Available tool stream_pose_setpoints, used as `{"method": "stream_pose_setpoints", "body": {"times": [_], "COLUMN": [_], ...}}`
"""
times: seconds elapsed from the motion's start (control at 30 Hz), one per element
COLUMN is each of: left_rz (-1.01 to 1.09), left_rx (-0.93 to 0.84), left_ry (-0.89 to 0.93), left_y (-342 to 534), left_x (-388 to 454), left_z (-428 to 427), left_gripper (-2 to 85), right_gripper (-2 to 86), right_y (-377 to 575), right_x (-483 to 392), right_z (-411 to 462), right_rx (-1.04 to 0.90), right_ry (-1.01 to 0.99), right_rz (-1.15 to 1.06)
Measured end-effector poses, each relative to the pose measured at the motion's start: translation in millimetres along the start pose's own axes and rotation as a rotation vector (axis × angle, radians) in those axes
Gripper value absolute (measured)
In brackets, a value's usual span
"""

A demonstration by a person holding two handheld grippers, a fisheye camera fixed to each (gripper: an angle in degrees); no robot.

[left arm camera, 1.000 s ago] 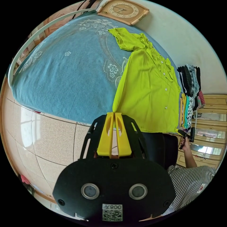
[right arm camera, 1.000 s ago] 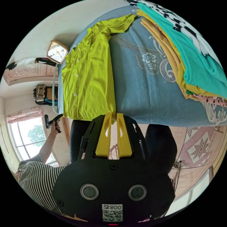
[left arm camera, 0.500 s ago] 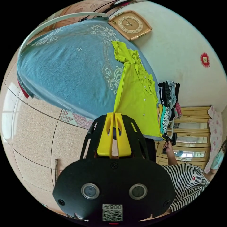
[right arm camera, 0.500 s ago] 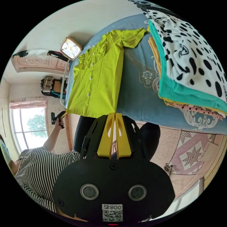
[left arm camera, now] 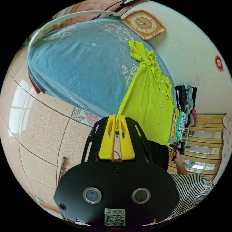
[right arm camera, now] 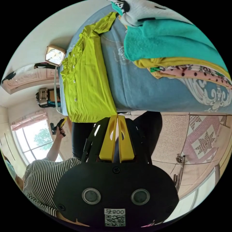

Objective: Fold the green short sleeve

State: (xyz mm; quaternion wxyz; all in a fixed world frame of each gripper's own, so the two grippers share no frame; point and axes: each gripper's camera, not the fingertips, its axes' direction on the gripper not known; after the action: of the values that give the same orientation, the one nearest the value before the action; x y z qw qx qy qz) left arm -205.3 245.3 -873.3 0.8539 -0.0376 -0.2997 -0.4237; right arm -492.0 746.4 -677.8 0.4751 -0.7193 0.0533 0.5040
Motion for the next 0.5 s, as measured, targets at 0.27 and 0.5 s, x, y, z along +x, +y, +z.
{"method": "stream_pose_setpoints", "body": {"times": [0.27, 0.5], "left_rz": [0.269, 0.486], "left_rx": [0.062, -0.129], "left_ry": [-0.092, -0.351], "left_y": [-28.3, -65.9], "left_x": [57.4, 108.0], "left_z": [61.0, 215.9], "left_gripper": [0.5, 0.3], "right_gripper": [0.0, 0.0], "right_y": [-10.1, -42.9], "right_x": [-77.8, -161.2], "right_z": [-22.9, 56.2], "right_rx": [0.173, 0.052], "right_ry": [0.189, 0.629], "right_rz": [-0.178, -0.43]}}
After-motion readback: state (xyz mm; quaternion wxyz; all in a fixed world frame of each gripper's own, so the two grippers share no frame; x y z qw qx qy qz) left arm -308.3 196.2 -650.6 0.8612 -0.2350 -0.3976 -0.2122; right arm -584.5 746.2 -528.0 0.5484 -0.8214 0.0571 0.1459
